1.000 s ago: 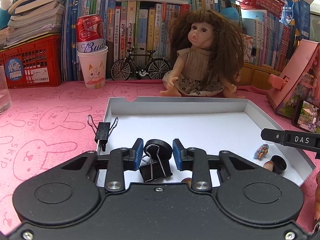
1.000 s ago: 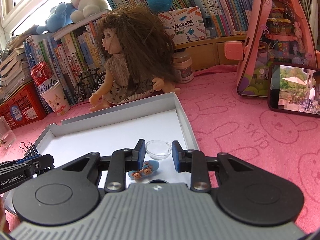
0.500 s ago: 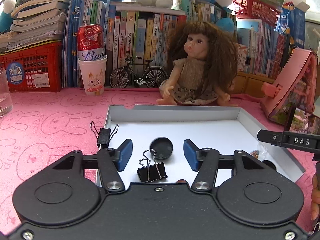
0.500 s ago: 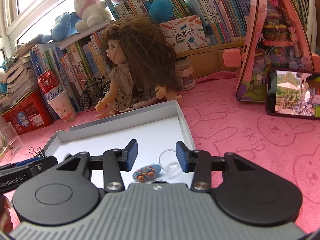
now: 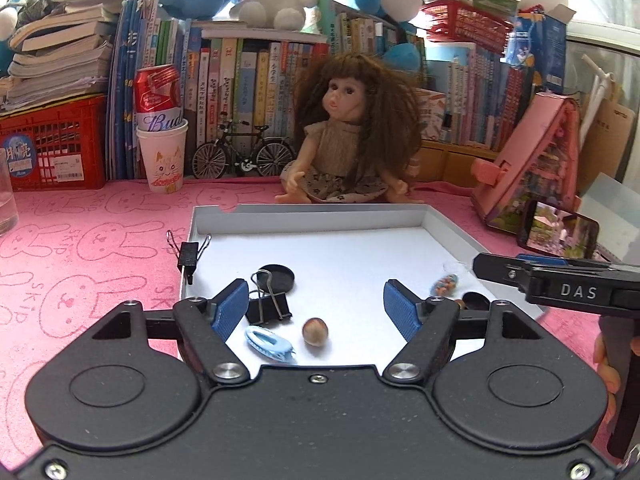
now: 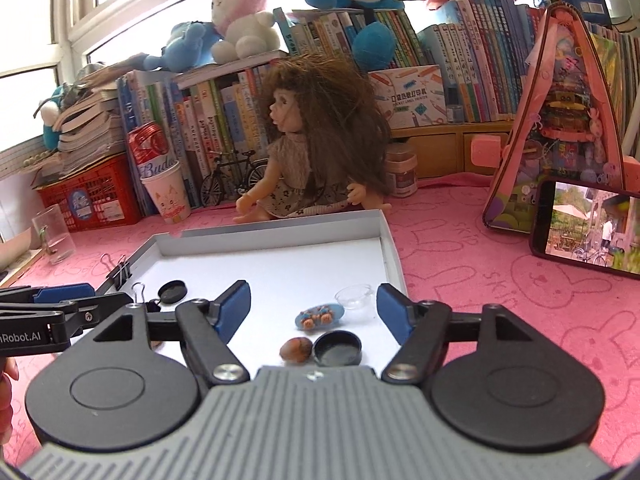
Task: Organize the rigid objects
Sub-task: 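Lift both open grippers out of the tray, then move the left gripper toward another black lid while the right approaches the red pieces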
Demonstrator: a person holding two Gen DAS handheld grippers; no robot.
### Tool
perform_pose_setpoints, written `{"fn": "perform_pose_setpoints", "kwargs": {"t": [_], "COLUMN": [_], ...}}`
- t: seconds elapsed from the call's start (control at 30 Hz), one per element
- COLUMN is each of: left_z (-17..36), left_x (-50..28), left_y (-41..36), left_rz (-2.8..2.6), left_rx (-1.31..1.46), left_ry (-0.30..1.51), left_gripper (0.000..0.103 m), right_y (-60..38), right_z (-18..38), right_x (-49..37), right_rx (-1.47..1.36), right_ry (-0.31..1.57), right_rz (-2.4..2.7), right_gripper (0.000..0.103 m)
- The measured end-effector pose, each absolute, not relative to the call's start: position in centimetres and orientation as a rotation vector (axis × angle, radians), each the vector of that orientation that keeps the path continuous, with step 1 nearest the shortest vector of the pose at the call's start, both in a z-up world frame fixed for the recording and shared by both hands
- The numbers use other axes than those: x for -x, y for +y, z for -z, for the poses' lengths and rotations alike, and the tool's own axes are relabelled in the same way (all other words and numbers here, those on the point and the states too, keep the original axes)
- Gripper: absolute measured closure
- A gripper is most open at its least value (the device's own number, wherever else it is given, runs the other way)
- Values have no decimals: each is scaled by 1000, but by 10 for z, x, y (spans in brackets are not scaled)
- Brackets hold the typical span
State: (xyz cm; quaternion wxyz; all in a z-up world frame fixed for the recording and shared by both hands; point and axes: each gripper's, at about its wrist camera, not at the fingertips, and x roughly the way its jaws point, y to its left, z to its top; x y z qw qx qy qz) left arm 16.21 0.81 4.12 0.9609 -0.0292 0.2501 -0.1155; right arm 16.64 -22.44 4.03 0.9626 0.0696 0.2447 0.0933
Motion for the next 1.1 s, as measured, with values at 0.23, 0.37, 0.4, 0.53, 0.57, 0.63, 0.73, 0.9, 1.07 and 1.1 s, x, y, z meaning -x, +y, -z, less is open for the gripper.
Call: {"fn": "perform_pose_setpoints", "kwargs": {"t": [0.23, 0.37, 0.4, 0.53, 0.57, 0.63, 0.73, 0.9, 1.07, 1.1], "left_z": [-43, -42, -42, -39, -38, -37, -35, -31, -25, -24], "left_x": [-131, -116, -112, -99, -96, -91, -82, -69, -59, -58], "left_y": [7, 10, 11, 13, 13, 13, 13, 10, 10, 10], "left_rz": [276, 291, 294, 306, 308, 313, 325, 344, 359, 361], "left_rx": [51, 50, 50, 45, 42, 35, 31, 19, 23, 22], "left_ry": [505, 509, 512, 521, 522, 526, 529, 536, 556, 561], "left_gripper": [29, 29, 29, 29, 29, 29, 28, 28, 28, 28], "right_y": [-218, -215, -215, -214, -214, -214, -213, -209, -206, -205], "right_z": [-40, -39, -38, -36, -36, -35, -35, -33, -29, -28], "right_x": [-144, -130, -127, -114, -111, -105, -96, -81, -67, -64], "right_rx": [-109, -88, -85, -76, -75, -74, -65, -29, -8, -6], "right_ry": [498, 493, 495, 495, 495, 498, 495, 484, 475, 475], "right_rz": [-233, -255, -262, -277, -279, -286, -297, -323, -346, -350], "right_gripper": [18, 16, 16, 15, 15, 15, 14, 13, 11, 11]}}
